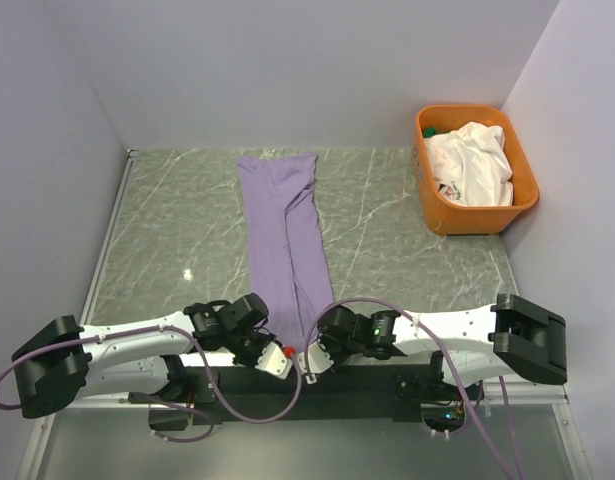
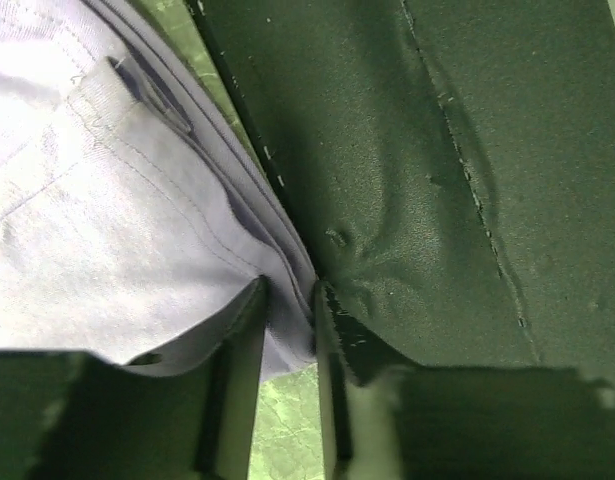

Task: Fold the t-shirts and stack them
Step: Fold the tshirt, then neatly place the folded tshirt to the corner

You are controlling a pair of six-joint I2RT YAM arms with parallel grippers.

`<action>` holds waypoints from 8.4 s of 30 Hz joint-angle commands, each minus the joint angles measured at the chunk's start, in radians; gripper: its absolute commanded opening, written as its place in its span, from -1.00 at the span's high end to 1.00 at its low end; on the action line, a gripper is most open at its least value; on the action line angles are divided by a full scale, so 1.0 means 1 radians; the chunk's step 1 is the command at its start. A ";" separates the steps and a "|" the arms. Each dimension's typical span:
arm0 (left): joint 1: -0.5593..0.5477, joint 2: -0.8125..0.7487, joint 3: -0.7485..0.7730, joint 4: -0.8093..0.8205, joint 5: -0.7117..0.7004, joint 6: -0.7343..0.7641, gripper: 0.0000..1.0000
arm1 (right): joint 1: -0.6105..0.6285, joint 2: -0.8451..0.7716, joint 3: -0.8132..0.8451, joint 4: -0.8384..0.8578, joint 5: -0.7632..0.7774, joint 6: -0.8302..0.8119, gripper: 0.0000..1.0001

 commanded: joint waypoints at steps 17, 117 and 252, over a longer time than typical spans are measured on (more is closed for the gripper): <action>0.146 -0.233 0.056 -0.097 0.042 -0.044 0.99 | -0.058 -0.202 0.080 -0.228 -0.034 0.117 1.00; 0.650 0.188 0.294 -0.011 0.239 0.173 0.99 | -0.513 0.150 0.377 -0.162 -0.194 -0.084 1.00; 0.984 0.928 0.882 0.532 0.734 -1.403 0.21 | -0.950 0.869 1.408 -0.411 -0.833 1.309 -0.01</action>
